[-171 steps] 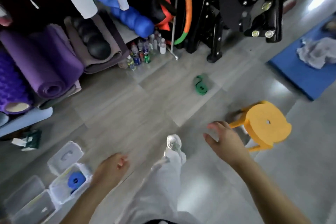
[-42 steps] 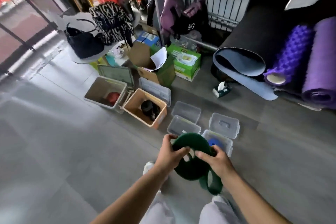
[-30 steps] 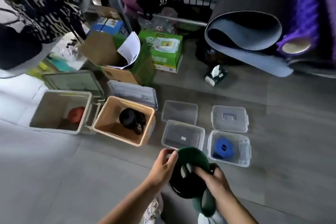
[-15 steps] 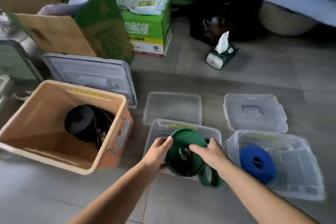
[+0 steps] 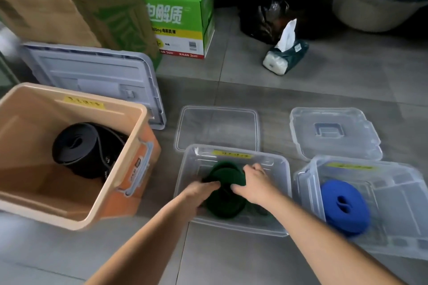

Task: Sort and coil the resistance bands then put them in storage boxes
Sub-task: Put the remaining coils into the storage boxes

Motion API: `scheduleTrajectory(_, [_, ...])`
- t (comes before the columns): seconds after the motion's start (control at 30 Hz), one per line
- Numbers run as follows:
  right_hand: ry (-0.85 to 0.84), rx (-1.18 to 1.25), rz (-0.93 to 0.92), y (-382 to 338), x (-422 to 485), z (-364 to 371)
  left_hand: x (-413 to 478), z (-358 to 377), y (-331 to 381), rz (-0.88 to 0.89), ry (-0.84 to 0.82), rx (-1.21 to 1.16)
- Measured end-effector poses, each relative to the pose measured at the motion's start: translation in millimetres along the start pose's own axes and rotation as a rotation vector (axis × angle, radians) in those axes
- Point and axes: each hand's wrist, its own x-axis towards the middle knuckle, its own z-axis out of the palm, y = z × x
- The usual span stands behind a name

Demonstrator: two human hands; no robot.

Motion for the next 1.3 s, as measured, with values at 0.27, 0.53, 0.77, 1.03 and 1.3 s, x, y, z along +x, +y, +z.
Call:
scheduleTrajectory(0.27, [0.11,-0.157,-0.094,19,-19,-14,2,-3,-1,0.395,0.123,0.404])
scheduleTrajectory(0.53, [0.569,-0.019,-0.219,-6,0,-63,2,-32,66,0.8,0.423,0.331])
scheduleTrajectory(0.77, [0.226,0.022,0.198,4,60,-88,70,-44,97,0.296,0.488,0.518])
scheduleTrajectory(1.03, [0.203,0.403,0.251,16,77,-74,78,-47,93,0.324,0.531,0.289])
scheduleTrajectory(1.3, [0.303,0.548,-0.118,22,25,-128,7,-49,107,0.851,0.448,0.259])
